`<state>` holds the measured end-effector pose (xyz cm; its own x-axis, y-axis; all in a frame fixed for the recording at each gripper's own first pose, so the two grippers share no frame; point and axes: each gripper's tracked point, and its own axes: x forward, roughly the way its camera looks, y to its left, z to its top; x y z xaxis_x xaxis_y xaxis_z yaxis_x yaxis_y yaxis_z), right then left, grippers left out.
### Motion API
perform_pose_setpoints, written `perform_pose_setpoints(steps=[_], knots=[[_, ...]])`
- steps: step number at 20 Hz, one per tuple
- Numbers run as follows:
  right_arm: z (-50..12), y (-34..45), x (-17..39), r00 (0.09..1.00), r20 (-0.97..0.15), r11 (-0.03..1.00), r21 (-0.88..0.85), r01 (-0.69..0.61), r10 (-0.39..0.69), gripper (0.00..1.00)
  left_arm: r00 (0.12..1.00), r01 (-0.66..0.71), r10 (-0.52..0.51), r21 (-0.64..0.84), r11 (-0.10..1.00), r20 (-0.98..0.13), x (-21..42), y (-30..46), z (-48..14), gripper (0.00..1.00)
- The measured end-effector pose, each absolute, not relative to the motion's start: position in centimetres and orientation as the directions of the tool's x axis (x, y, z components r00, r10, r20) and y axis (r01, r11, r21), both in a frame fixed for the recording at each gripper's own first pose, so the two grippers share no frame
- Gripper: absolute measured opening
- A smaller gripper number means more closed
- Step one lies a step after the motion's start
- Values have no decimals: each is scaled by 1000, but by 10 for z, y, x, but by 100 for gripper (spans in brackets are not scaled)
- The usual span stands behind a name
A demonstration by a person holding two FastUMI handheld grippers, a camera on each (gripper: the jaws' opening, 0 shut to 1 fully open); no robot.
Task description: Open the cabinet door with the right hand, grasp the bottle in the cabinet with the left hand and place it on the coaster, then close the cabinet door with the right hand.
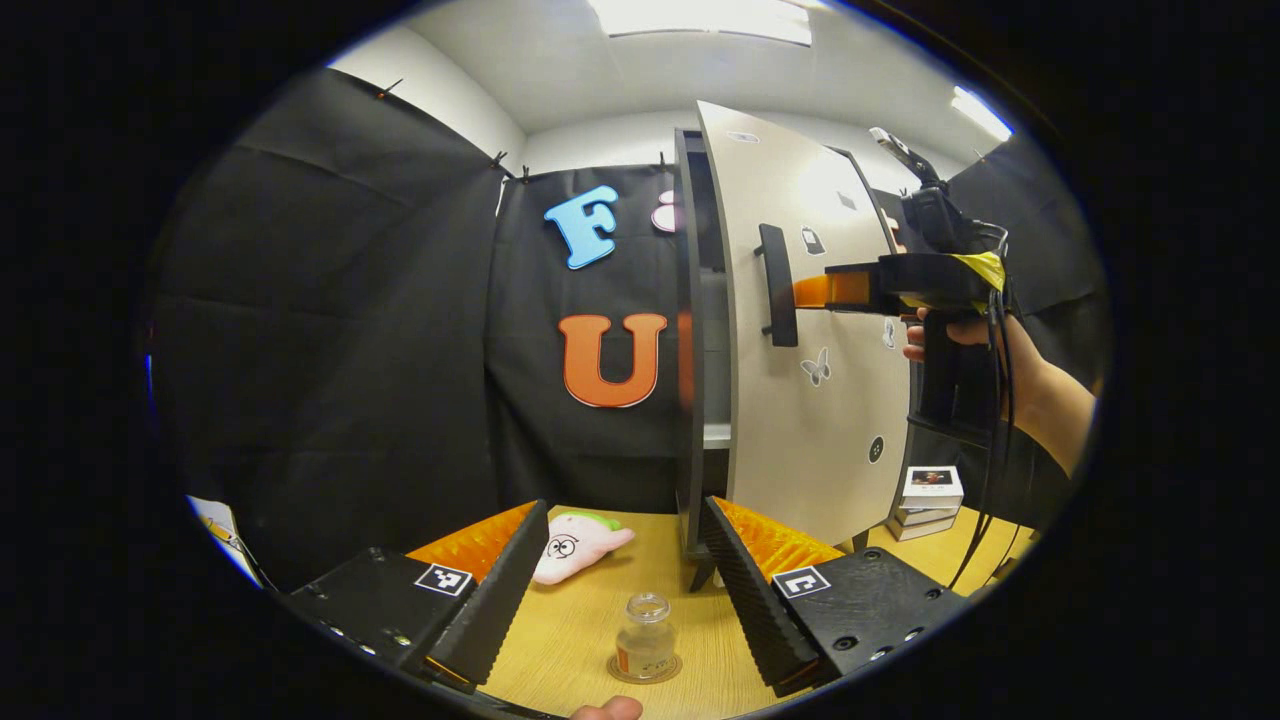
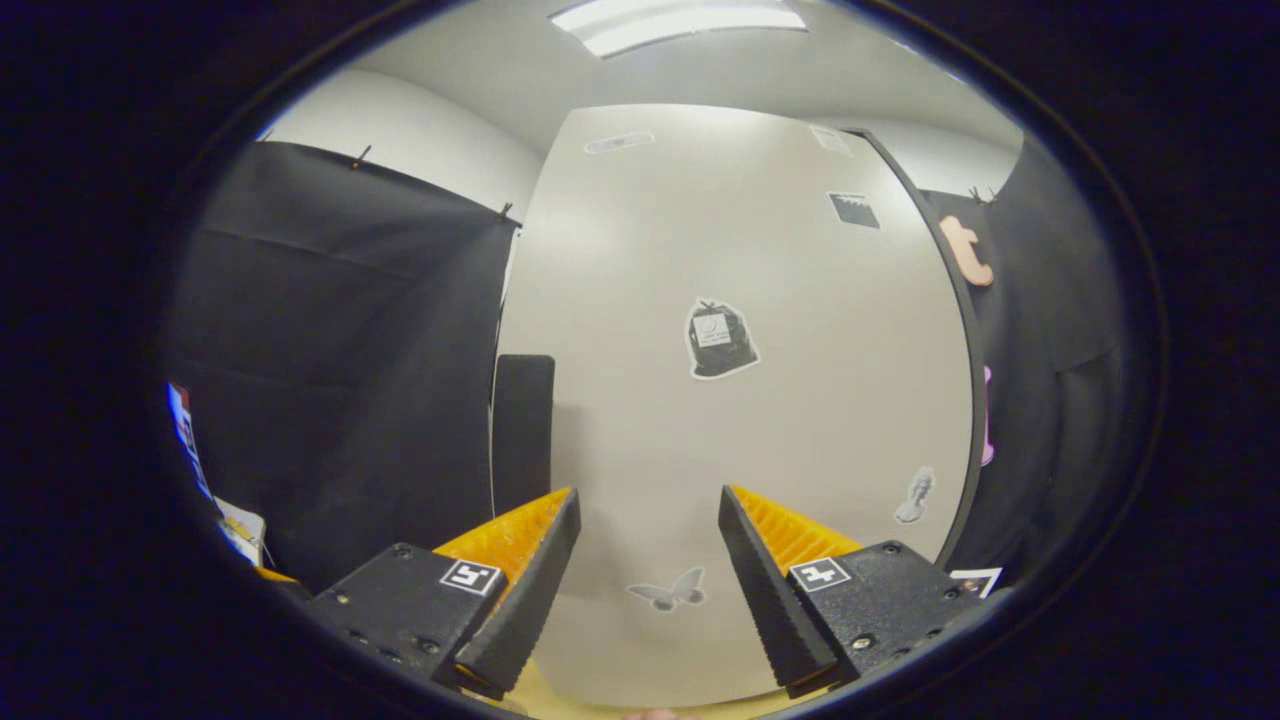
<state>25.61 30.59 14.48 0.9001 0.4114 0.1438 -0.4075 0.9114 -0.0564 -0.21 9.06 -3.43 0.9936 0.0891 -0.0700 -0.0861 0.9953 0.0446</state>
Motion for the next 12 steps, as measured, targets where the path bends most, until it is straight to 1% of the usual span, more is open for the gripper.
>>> perform_pose_setpoints(steps=[4, 5, 7, 9, 10, 12], knots=[[135, 284, 228, 907, 154, 920, -80, -384, 392, 90, 992, -73, 74, 19, 997, -105, 0, 81, -40, 93], [131, 277, 218, 908, 147, 920, -64, -387, 392, 90, 993, -64, 65, 13, 998, -98, 0, 76, -36, 93], [116, 256, 192, 922, 97, 927, -37, -374, 376, 91, 994, -71, 73, 21, 997, -79, -1, 70, -25, 93], [112, 232, 162, 926, 95, 930, -12, -366, 366, 92, 995, -69, 70, 20, 997, -71, -5, 64, -21, 93], [110, 218, 150, 932, 93, 937, -4, -350, 349, 90, 996, -61, 61, 14, 998, -72, -5, 57, -19, 93], [103, 188, 125, 948, 94, 952, 13, -307, 305, 92, 996, -48, 48, 5, 999, -74, -5, 49, -17, 93]])
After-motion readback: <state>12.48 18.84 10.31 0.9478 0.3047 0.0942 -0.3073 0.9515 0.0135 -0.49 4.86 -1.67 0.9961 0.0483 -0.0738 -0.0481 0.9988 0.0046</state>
